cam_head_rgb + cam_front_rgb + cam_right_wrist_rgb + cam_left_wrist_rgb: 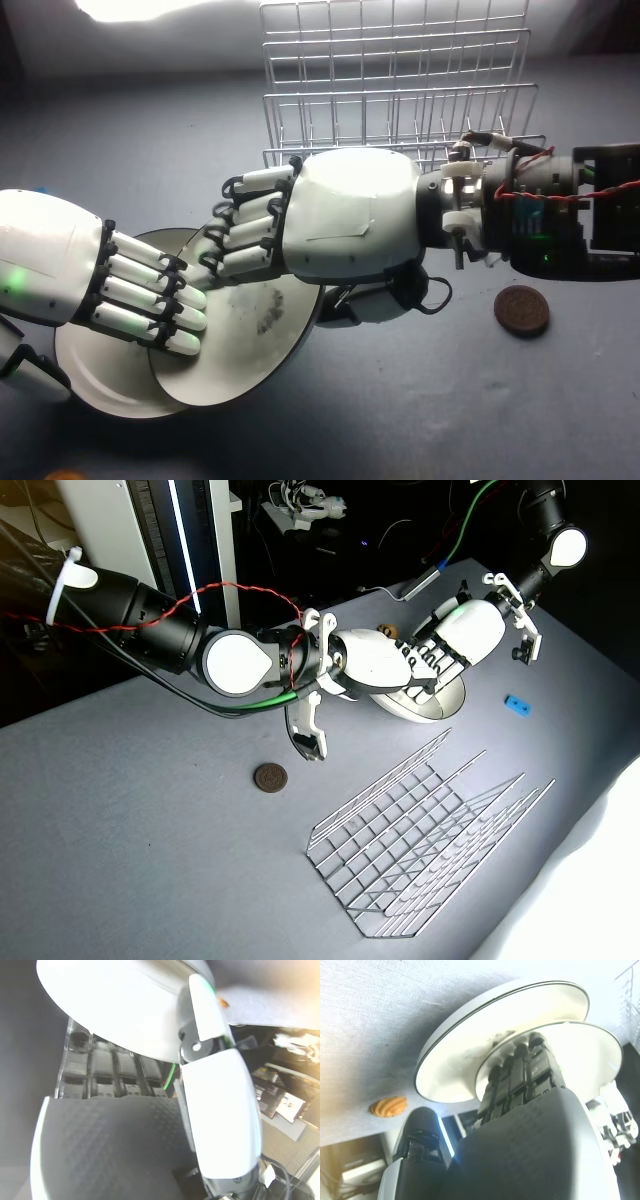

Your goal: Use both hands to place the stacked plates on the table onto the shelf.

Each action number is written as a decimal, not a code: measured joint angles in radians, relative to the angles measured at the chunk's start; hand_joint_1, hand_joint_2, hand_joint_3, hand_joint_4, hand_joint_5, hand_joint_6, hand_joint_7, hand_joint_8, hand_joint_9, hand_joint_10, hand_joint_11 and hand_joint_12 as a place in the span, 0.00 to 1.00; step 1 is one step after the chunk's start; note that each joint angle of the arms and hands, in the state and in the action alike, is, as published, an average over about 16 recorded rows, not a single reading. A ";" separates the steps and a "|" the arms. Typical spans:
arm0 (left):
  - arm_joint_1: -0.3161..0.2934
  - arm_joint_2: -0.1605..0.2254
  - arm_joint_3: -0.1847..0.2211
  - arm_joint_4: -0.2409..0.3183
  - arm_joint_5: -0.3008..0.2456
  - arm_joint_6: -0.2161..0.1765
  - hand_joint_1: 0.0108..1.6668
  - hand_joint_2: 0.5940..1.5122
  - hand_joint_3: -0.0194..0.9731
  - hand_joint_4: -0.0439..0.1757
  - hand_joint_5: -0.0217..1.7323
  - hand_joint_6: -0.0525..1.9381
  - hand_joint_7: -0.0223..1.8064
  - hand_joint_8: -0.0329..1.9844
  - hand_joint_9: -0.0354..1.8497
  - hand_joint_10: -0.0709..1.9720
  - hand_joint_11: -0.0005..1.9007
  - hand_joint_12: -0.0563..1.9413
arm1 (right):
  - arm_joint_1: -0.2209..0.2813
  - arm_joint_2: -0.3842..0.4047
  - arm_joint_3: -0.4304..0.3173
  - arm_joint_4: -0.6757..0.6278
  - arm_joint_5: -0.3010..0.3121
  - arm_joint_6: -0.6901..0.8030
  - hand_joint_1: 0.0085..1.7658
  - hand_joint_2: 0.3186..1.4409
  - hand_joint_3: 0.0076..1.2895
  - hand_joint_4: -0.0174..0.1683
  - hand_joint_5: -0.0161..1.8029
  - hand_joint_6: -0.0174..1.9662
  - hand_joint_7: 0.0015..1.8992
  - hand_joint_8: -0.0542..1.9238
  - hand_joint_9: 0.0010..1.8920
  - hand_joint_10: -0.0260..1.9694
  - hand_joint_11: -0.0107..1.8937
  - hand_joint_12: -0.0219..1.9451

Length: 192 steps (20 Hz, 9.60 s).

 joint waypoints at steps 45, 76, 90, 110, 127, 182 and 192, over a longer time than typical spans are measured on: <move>-0.272 0.218 0.012 0.023 -0.025 -0.242 0.01 0.62 0.02 0.23 0.02 0.04 0.02 0.01 0.03 0.04 0.01 0.02 | 0.116 0.112 -0.166 0.064 0.103 -0.006 0.67 0.62 0.00 0.12 0.53 0.53 0.54 0.46 0.66 0.02 0.44 0.60; -0.139 0.194 0.004 0.020 0.029 -0.248 0.01 0.62 0.02 0.23 0.02 0.04 0.02 0.01 0.03 0.04 0.01 0.02 | 0.433 0.312 -0.162 -0.181 -0.135 0.761 0.68 0.62 0.00 0.10 0.56 0.49 0.58 0.40 0.69 0.01 0.47 0.57; -0.085 0.164 0.004 0.034 0.049 -0.211 0.01 0.63 0.02 0.23 0.02 0.04 0.02 0.01 0.03 0.04 0.01 0.03 | 0.499 0.307 -0.027 -0.201 -0.249 1.017 0.68 0.62 0.00 0.12 0.57 0.46 0.60 0.36 0.70 0.01 0.48 0.57; -0.130 0.157 -0.007 0.042 0.029 -0.213 0.01 0.62 0.02 0.22 0.02 0.04 0.02 0.01 0.03 0.04 0.01 0.03 | 0.422 0.267 0.095 -0.232 -0.282 1.049 0.68 0.62 0.00 0.10 0.57 0.45 0.61 0.34 0.70 0.02 0.49 0.56; -0.080 0.150 -0.008 0.038 0.045 -0.204 0.01 0.61 0.02 0.21 0.02 0.04 0.02 0.01 0.03 0.04 0.01 0.03 | 0.355 0.205 0.253 -0.350 -0.107 1.257 0.69 0.60 0.00 0.10 0.57 0.43 0.62 0.33 0.70 0.02 0.50 0.55; 0.025 0.124 0.011 0.025 0.075 -0.177 0.01 0.63 0.02 0.22 0.02 0.04 0.02 0.01 0.01 0.03 0.01 0.03 | 0.409 0.145 0.187 -0.173 -0.111 0.807 0.52 0.66 0.00 0.08 0.32 0.03 0.33 0.03 0.33 0.02 0.09 0.67; 0.077 0.111 0.016 0.006 0.084 -0.213 0.01 0.59 0.02 0.21 0.02 0.03 0.02 0.01 0.01 0.02 0.01 0.04 | 0.360 0.160 -0.026 0.083 -0.192 0.364 0.53 0.62 0.00 0.08 0.11 0.03 0.10 0.03 0.10 0.02 0.02 0.27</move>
